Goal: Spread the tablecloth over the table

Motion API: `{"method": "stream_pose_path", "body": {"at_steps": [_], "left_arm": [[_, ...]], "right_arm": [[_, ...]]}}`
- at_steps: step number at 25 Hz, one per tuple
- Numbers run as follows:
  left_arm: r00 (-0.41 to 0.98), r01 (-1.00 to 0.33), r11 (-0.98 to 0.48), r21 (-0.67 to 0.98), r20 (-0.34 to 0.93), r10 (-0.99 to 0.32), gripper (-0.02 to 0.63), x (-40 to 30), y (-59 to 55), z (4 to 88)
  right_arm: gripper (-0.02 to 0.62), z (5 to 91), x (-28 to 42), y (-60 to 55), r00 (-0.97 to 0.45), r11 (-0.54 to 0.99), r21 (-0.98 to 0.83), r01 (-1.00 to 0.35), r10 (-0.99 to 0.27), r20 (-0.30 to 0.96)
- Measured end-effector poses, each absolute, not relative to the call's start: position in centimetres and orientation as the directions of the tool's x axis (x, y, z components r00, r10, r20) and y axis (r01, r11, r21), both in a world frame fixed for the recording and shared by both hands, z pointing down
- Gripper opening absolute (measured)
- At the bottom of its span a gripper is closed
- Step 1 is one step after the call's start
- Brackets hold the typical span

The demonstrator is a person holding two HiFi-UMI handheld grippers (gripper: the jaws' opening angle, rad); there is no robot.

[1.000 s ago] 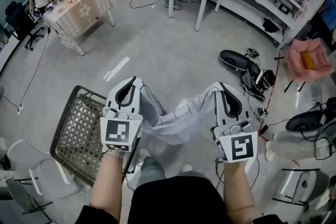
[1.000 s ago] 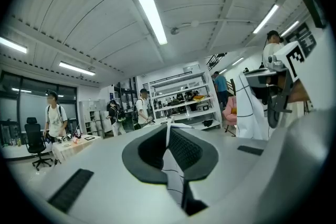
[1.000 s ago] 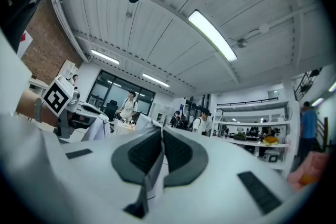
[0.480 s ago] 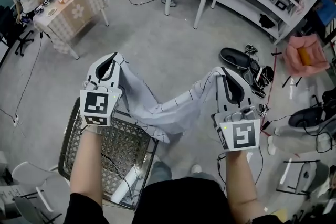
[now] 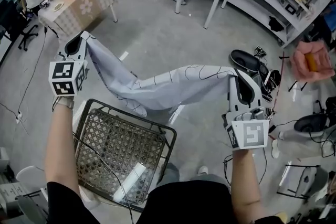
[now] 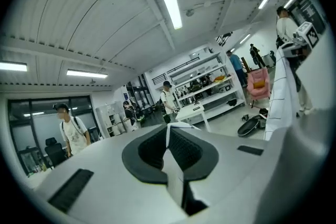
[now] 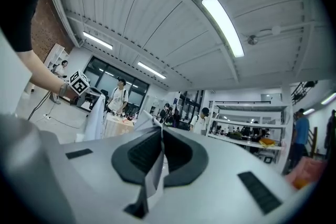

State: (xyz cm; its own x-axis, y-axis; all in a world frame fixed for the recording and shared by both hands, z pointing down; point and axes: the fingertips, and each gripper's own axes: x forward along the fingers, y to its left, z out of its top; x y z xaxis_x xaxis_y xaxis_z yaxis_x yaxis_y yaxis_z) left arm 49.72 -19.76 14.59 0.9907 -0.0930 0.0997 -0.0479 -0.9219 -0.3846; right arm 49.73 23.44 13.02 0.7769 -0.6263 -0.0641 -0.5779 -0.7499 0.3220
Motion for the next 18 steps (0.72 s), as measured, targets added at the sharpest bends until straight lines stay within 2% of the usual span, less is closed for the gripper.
{"method": "stream_pose_path", "body": {"at_steps": [8,18], "left_arm": [[0.951,-0.145,-0.855,-0.498,0.167,-0.259,0.014,46.2,-34.3,12.8],[0.871,-0.143,-0.753,-0.643,0.279,-0.404,0.014,36.6,-41.2,16.3]], "right_arm": [[0.01,14.0,51.0,20.8,0.795,-0.762,0.316,-0.566,-0.606,-0.036],[0.011,13.0,50.8,24.7,0.84,-0.818,0.31,-0.485,-0.534,-0.097]]}}
